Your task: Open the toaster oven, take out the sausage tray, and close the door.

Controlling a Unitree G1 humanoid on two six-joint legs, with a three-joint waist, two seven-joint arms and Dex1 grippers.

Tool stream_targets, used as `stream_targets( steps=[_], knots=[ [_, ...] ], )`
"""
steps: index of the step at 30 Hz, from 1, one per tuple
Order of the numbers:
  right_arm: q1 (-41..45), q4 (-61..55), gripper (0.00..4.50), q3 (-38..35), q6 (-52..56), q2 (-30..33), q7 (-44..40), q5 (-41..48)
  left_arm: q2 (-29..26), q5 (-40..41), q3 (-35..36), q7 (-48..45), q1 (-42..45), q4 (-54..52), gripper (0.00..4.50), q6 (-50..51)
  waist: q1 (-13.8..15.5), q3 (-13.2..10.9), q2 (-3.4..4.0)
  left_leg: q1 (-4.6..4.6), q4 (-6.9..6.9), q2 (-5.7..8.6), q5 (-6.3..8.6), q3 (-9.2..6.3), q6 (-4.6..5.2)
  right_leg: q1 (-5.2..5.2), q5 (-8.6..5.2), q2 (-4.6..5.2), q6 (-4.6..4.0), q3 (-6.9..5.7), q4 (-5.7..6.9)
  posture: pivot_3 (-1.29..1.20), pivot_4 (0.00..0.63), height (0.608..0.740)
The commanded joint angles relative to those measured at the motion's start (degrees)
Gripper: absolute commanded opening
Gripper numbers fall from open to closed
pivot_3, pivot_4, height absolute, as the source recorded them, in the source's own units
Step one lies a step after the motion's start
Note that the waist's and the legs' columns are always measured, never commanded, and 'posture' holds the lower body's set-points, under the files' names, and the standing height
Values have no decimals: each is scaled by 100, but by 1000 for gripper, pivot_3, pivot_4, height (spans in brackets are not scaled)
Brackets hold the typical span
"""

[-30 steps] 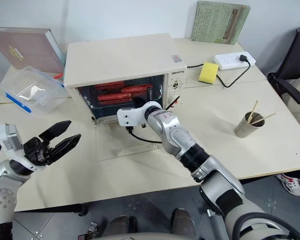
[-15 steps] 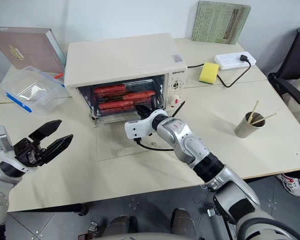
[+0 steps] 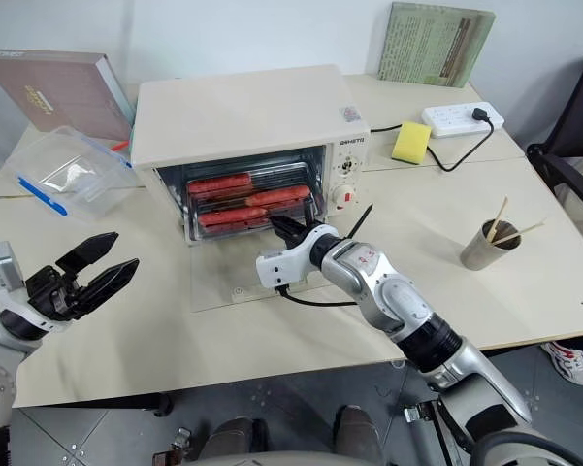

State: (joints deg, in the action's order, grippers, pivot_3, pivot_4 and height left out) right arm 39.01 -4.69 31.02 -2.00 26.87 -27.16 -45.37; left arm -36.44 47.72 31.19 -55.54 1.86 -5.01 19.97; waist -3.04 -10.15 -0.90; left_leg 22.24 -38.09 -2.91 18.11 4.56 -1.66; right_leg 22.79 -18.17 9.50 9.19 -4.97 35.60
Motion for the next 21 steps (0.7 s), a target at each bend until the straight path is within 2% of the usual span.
stream_targets(
  steps=[1, 11, 17, 21],
  knots=[
    [-62, -451, 0, -274, -148, 125, -154, 96, -81, -34, -50, -159, 160, 136, 4476, -53, 1, 0, 0, 0, 0, 0, 0, 1, 1, 0, 0, 0, 0, 0, 0, 0, 150, 740],
    [-639, -1222, 0, -596, -270, 314, -461, 230, -102, -96, -154, -302, 282, 313, 4476, -22, 39, 0, -1, 2, 0, 0, 1, 0, 1, 0, 0, 0, 0, -3, -3, 0, 150, 740],
    [-1151, -1608, 0, -832, -833, 820, -482, 337, -188, -44, -220, -395, 215, 308, 4476, 201, 89, -1, -1, 2, -2, 0, 2, 2, 2, 0, 0, 0, 0, -1, -4, 0, 150, 740],
    [-1216, -1628, 0, -965, -1045, 917, -399, 316, -230, -14, -246, -446, 167, 265, 4476, 377, 104, -1, -2, 1, -4, -1, 2, 5, 2, 0, 0, 0, 0, 0, -5, 0, 150, 740]
  ],
)
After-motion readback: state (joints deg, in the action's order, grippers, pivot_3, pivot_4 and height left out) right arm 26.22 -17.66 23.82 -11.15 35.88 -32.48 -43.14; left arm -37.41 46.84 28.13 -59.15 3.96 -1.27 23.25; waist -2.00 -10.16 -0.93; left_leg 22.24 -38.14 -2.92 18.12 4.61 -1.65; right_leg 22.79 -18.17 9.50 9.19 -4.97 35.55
